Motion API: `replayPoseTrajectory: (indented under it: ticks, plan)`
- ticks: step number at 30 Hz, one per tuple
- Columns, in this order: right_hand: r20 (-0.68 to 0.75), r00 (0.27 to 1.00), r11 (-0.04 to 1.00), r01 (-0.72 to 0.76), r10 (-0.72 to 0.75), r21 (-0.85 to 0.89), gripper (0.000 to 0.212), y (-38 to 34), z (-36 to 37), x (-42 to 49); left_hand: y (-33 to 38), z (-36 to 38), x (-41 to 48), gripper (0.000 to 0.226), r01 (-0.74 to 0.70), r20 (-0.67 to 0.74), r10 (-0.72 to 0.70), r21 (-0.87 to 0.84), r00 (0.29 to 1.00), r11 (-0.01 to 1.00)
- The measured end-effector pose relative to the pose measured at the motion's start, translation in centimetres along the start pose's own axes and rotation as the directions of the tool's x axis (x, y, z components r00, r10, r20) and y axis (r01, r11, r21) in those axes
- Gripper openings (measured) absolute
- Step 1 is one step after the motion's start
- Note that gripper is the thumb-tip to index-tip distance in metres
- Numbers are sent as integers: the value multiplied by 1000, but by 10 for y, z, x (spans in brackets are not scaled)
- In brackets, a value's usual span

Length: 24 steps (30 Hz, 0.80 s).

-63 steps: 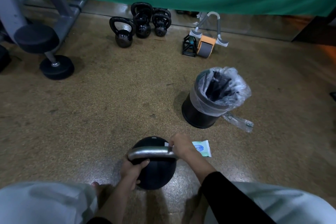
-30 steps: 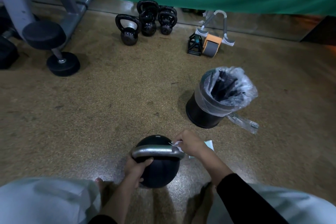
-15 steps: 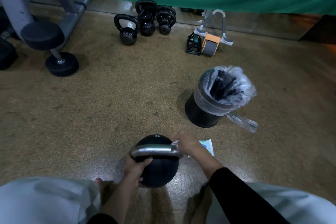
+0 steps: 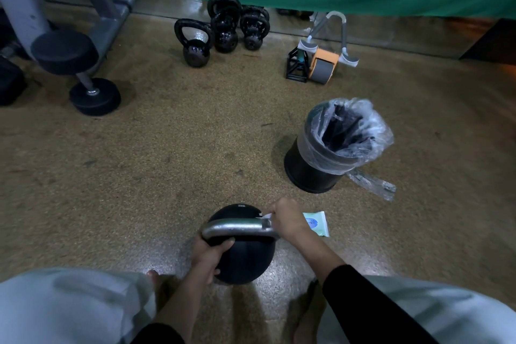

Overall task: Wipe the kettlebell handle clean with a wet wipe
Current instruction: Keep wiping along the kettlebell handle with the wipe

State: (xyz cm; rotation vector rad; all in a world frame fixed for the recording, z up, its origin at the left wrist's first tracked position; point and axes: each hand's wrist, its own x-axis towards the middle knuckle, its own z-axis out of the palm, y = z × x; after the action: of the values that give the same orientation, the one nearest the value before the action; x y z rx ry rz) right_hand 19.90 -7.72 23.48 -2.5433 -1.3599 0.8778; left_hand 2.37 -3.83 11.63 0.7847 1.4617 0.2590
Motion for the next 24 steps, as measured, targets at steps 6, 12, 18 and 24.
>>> replayPoseTrajectory:
  ticks: [6,12,18,24]
  plan:
    - [-92,995,999,35,-38,-37,40,9,15,-23,2,-1,1,62,3,-18,-3,16,1000,1000]
    - [-93,996,1000,15,-14,10,34,2,11,-11,0,0,3,66,18,-22,-18,18,1000,1000]
    - [-100,995,997,23,-30,-69,43,11,17,-24,-2,-2,5,65,27,-30,-26,19,999,999]
    - [-140,990,997,-21,11,-75,39,3,22,-21,-3,0,5,63,16,-25,-16,8,1000,1000]
